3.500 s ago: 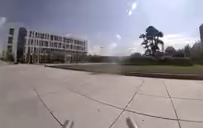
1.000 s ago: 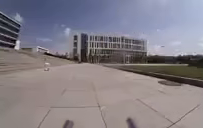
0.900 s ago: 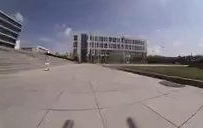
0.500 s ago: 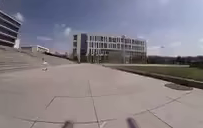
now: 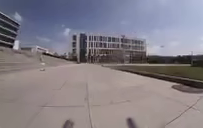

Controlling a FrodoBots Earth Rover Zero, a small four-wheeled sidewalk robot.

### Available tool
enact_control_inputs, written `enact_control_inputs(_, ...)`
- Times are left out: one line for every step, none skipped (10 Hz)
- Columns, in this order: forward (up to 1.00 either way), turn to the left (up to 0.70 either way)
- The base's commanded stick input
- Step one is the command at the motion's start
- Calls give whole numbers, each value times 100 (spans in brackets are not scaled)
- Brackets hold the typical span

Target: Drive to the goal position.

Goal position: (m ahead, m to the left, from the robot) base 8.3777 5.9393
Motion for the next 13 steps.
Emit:
enact_control_inputs(70,4)
enact_control_inputs(70,35)
enact_control_inputs(70,35)
enact_control_inputs(70,26)
enact_control_inputs(70,15)
enact_control_inputs(70,3)
enact_control_inputs(70,2)
enact_control_inputs(70,0)
enact_control_inputs(70,0)
enact_control_inputs(70,0)
enact_control_inputs(70,0)
enact_control_inputs(70,0)
enact_control_inputs(70,0)
